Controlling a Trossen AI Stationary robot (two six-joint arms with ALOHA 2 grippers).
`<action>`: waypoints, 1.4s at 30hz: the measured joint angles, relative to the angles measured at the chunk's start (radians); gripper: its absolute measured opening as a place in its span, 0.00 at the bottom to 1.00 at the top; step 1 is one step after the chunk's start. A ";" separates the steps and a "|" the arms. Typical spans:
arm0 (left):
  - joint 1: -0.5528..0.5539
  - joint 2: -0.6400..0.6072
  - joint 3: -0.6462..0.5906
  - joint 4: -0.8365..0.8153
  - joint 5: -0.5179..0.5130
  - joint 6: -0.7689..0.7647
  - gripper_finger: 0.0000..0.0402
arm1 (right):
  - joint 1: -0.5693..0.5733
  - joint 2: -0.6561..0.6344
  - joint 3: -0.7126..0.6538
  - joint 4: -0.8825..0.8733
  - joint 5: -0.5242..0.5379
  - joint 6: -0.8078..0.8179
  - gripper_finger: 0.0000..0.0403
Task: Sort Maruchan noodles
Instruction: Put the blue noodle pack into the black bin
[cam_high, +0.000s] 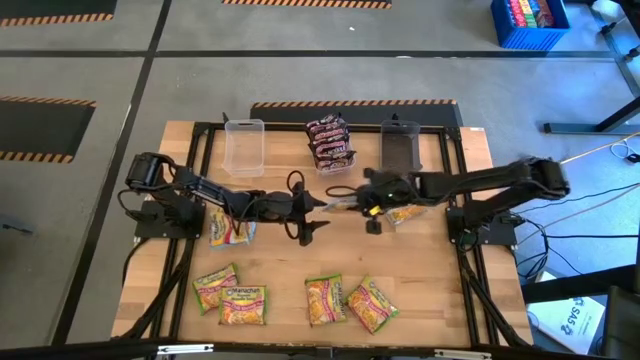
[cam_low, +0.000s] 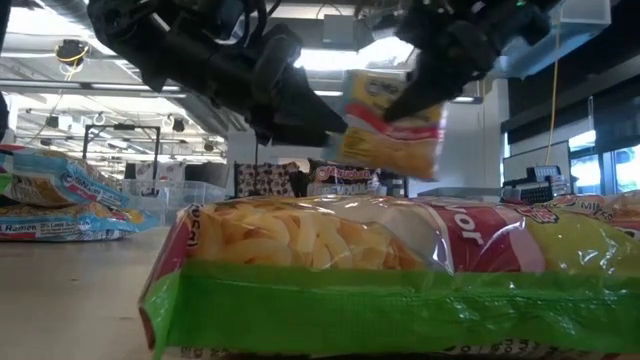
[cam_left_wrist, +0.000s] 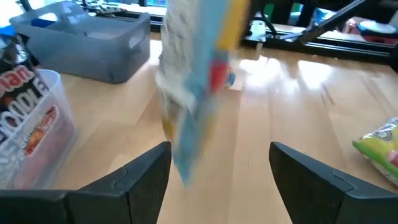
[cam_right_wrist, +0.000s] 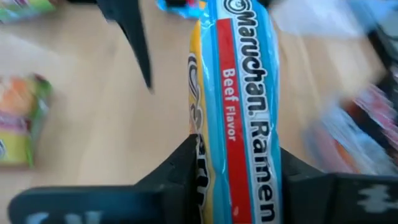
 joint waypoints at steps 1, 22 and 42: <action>0.000 0.000 0.000 -0.005 -0.010 -0.002 0.66 | -0.001 -0.030 0.000 -0.048 0.024 -0.004 0.23; -0.001 0.000 0.000 -0.017 0.049 0.028 0.66 | -0.754 -0.251 0.000 -0.390 0.043 -0.205 0.25; -0.005 0.001 -0.001 -0.018 0.044 0.028 0.66 | -0.949 0.090 0.000 -0.130 -0.249 -0.306 0.24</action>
